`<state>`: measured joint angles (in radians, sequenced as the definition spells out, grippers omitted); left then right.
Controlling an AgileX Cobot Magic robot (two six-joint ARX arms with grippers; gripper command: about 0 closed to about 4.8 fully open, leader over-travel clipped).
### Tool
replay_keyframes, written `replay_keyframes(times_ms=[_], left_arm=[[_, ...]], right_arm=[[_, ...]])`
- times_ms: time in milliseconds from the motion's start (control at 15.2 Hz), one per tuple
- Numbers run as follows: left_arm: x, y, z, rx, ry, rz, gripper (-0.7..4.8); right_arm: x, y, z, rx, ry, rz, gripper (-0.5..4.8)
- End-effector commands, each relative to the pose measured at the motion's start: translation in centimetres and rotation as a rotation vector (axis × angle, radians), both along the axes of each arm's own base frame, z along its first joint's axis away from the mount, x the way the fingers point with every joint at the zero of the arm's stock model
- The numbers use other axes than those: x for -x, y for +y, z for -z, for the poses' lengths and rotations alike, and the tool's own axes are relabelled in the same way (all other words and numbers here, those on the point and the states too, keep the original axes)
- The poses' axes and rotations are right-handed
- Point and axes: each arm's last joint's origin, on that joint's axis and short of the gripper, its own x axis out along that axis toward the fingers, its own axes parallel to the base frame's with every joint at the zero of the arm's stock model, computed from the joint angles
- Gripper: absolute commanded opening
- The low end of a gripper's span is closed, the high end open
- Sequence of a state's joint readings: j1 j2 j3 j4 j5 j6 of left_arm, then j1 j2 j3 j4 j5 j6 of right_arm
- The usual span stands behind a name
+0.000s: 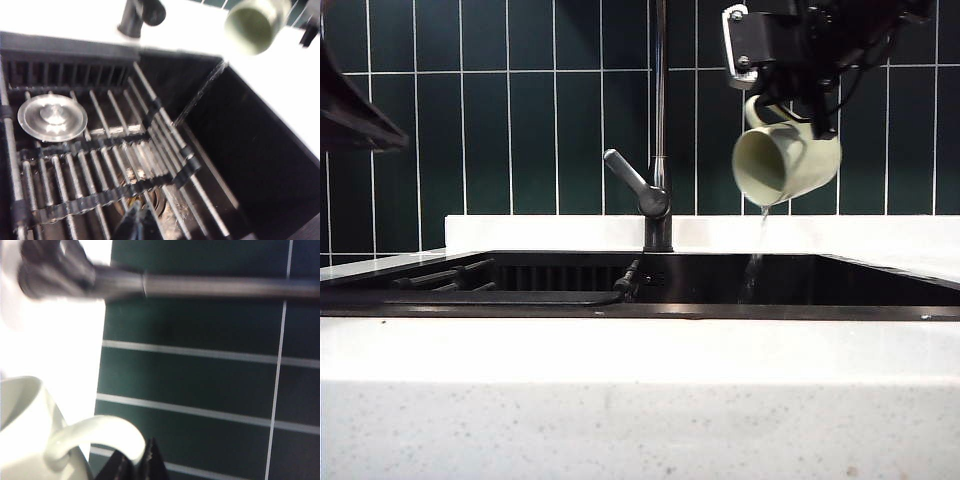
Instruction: Pick up the mug next to the sink, go to the faucet to get some water, pour the water into the sink, and finally put the mug back to its place.
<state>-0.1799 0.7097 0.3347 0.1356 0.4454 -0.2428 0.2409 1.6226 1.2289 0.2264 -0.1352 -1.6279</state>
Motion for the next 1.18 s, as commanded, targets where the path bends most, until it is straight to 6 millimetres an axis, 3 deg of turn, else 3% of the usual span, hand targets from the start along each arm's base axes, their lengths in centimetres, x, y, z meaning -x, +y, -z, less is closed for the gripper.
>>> replay_keyframes(times_ms=[66,197,329,526,723,920,986,1183], left_arm=[[1.3,0.3,-0.8,0.039,-0.068,-0.011,-0.04],[2.3,0.5,-1.6,0.047,-0.124,-0.025,-0.04],[3.2,0.7,-2.0,0.053,-0.152,-0.025,-0.04],[5.1,1.0,-2.3,0.058,-0.182,-0.027,-0.04],[5.9,1.1,-2.2,0.053,-0.176,-0.027,-0.04],[5.9,1.1,-2.0,0.042,-0.16,-0.026,-0.04],[5.9,1.2,-2.0,0.04,-0.161,-0.036,-0.04],[5.9,1.2,-2.0,0.037,-0.162,-0.044,-0.04]], right_arm=[[1.0,0.4,-1.2,-0.02,-0.07,0.009,0.03],[1.5,0.2,-1.0,-0.18,-0.011,0.071,-0.01],[1.6,-1.0,-1.3,-0.465,0.063,0.202,-0.01],[1.0,-5.8,-1.5,-0.991,0.134,0.418,-0.01],[1.8,-11.1,-0.5,-1.369,0.125,0.553,-0.01],[3.9,-14.8,1.8,-1.63,0.119,0.535,-0.01],[4.8,-15.8,3.3,-1.728,0.098,0.507,-0.01],[6.8,-16.1,7.5,-1.794,0.121,0.515,-0.01]])
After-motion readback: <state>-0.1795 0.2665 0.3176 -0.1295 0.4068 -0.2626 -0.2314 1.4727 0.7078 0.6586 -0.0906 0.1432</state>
